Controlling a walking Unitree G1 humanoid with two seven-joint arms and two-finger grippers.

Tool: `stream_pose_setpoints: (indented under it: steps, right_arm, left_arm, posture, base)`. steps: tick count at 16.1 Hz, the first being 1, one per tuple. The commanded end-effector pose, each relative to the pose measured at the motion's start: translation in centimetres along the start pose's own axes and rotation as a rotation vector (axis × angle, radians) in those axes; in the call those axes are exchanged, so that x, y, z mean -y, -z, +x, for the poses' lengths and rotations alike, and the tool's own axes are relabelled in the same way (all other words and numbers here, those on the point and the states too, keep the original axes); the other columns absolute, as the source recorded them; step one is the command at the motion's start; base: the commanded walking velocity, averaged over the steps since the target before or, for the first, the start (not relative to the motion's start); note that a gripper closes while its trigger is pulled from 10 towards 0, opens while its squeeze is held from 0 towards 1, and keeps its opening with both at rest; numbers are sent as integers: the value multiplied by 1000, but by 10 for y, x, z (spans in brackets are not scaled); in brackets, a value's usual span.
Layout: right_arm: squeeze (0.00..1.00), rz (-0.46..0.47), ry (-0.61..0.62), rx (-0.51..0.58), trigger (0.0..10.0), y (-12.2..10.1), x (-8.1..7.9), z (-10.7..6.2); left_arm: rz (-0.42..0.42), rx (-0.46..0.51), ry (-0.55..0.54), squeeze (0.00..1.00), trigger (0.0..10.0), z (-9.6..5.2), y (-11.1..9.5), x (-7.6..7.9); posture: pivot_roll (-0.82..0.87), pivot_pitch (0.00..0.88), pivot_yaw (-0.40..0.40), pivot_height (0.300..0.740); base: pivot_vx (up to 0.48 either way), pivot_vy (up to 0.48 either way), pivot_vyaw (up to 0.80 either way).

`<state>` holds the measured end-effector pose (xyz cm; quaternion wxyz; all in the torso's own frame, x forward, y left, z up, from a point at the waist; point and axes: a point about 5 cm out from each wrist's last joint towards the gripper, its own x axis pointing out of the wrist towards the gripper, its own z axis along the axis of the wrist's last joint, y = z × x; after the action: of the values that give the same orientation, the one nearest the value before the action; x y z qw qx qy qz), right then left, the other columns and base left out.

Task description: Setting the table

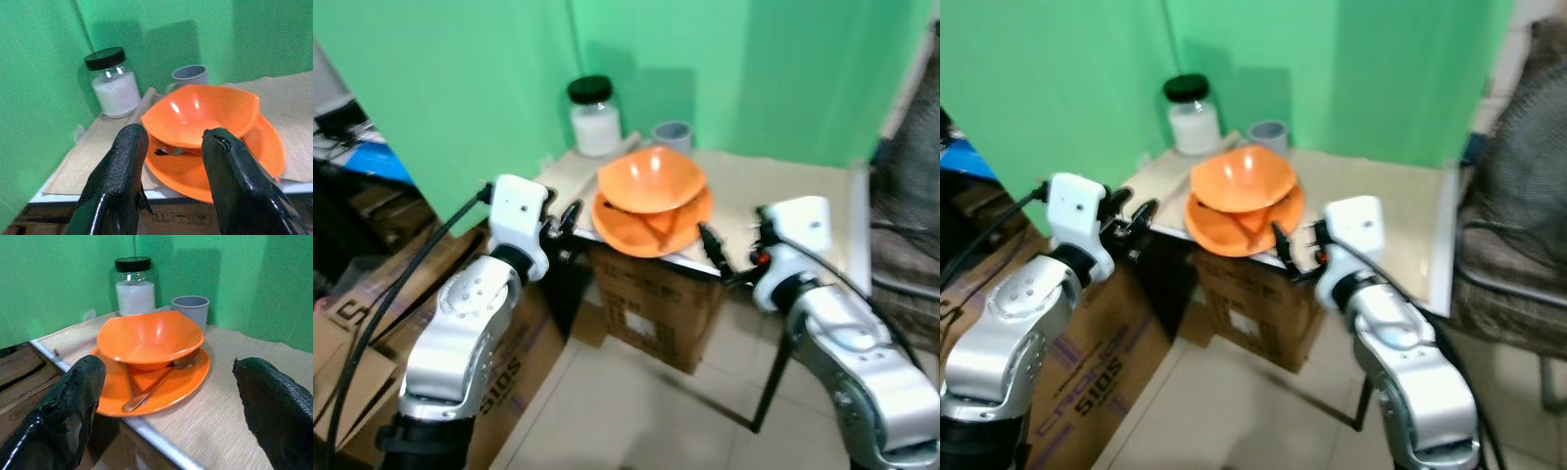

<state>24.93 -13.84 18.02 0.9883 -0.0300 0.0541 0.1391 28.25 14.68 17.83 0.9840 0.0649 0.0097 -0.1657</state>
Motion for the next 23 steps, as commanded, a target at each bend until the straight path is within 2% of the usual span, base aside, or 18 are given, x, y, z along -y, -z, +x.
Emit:
stream_pose_setpoints:
  steps: [1, 6, 9, 11, 16, 19, 23]
  right_arm:
    - [0, 4, -29, 23, 10000, -4, -7, 2]
    - [0, 10, -38, 33, 10000, -4, -8, 2]
    - [0, 37, -60, 49, 10000, -5, -15, 0]
    - [0, 61, -42, 48, 10000, -3, -16, 2]
    - [0, -9, -51, 46, 10000, -2, -15, 9]
    - [0, -9, -42, 44, 10000, -2, -15, 11]
    - [0, 16, -17, 35, 10000, 0, -12, 14]
  left_arm:
    - [14, -1, -21, 0, 10000, -2, -1, -8]
    - [17, -1, -22, 0, 10000, -2, -1, -9]
    - [38, -13, 2, 0, 10000, -1, -1, -10]
    - [49, -13, 20, 0, 10000, 0, -4, -10]
    - [47, -21, 19, 0, 10000, -1, 0, -8]
    - [49, -37, 31, 0, 10000, -3, 3, -9]
    - [60, -123, 64, 0, 10000, -12, 31, -8]
  posture:
    - [3, 0, 100, 740]
    - [3, 0, 108, 740]
    - [13, 0, 158, 740]
    - [23, 0, 161, 740]
    - [34, 0, 139, 740]
    - [31, 0, 138, 740]
    - [25, 0, 123, 740]
  base:
    - [307, 0, 0]
    - [309, 0, 0]
    - [311, 0, 0]
    - [307, 0, 0]
    - [306, 0, 0]
    - [303, 0, 0]
    - [287, 0, 0]
